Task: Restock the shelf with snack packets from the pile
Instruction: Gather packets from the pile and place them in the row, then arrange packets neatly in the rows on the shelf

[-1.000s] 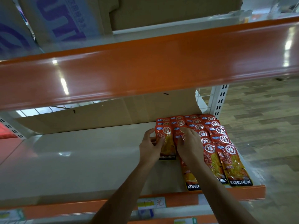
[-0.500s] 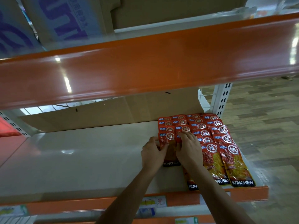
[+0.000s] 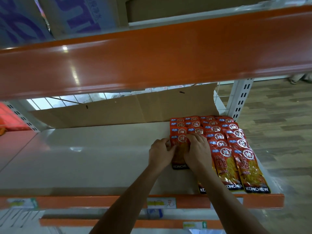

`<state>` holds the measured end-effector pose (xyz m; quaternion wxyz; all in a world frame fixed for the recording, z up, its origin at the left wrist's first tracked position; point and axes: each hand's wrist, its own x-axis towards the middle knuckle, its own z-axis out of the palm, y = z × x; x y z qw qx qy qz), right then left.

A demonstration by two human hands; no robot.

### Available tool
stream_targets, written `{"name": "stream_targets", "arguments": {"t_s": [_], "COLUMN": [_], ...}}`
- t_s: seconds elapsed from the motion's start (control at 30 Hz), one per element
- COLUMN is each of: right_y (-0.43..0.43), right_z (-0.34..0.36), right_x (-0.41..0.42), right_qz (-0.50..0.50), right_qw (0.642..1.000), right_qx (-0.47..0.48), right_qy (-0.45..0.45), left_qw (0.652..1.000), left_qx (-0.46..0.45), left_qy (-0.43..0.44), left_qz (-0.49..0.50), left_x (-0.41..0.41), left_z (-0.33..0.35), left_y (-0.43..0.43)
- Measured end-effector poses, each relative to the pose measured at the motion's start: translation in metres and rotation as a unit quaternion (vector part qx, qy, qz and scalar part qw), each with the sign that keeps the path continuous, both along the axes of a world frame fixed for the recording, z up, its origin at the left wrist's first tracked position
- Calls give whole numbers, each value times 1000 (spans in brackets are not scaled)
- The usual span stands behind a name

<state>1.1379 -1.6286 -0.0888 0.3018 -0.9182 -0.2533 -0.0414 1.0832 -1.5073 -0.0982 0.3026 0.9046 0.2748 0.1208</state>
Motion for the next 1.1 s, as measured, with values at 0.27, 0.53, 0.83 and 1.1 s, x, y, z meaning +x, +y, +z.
{"name": "stream_targets", "arguments": {"t_s": [0.27,0.53,0.83,1.1], "right_y": [52,155,285,369], "right_z": [2,5,6,12], "right_x": [-41,-136,-261,-332], "right_qz": [64,146,225,272], "right_qw": [998,989,974,962], "right_qx": [-16,-20,-17,7], "right_qy": [-18,-30,-21,-29], "left_qw": [997,986,971,959], "left_qx": [67,153,183,185], "left_qy": [-21,-3,34,41], "left_qz": [15,72,150,213], "left_x": [-41,-149,-291,-368], "left_z": [6,13,18,16], "left_y": [44,132,252,331]}}
